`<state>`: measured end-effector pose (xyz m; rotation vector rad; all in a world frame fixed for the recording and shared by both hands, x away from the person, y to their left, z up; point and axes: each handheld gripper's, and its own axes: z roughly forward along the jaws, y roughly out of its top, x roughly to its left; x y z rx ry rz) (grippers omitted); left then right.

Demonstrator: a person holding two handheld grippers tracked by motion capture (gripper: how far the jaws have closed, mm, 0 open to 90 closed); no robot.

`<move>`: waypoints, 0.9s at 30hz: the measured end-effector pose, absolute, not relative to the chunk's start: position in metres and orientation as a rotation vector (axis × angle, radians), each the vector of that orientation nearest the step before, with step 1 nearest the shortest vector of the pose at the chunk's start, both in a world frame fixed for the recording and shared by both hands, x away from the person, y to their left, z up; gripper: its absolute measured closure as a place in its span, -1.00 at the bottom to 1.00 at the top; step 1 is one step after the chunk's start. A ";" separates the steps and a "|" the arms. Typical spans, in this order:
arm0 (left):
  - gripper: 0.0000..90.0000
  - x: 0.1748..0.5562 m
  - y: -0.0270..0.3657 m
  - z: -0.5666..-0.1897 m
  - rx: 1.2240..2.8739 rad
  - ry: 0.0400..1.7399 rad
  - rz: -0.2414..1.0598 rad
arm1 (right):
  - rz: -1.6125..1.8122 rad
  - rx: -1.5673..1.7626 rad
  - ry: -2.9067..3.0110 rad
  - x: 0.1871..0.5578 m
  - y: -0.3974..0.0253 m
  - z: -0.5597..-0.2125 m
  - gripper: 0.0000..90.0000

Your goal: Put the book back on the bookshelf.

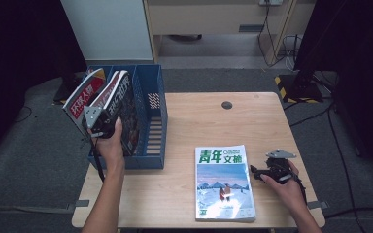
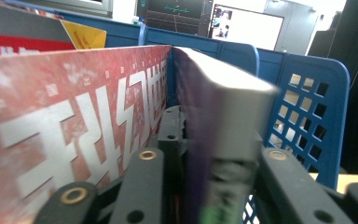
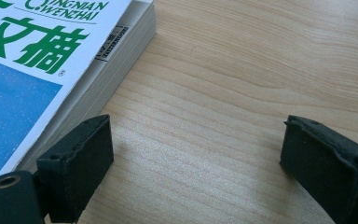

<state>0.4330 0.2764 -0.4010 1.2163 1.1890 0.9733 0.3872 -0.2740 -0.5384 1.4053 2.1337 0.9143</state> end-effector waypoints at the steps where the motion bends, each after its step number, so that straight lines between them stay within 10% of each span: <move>1: 0.51 0.431 0.277 -0.401 1.228 1.182 0.972 | 0.914 1.404 2.133 0.387 -0.274 -0.538 -0.79; 27: -0.02 0.356 0.288 -0.412 1.382 1.194 0.901 | 0.906 1.412 2.137 0.387 -0.272 -0.539 -0.86</move>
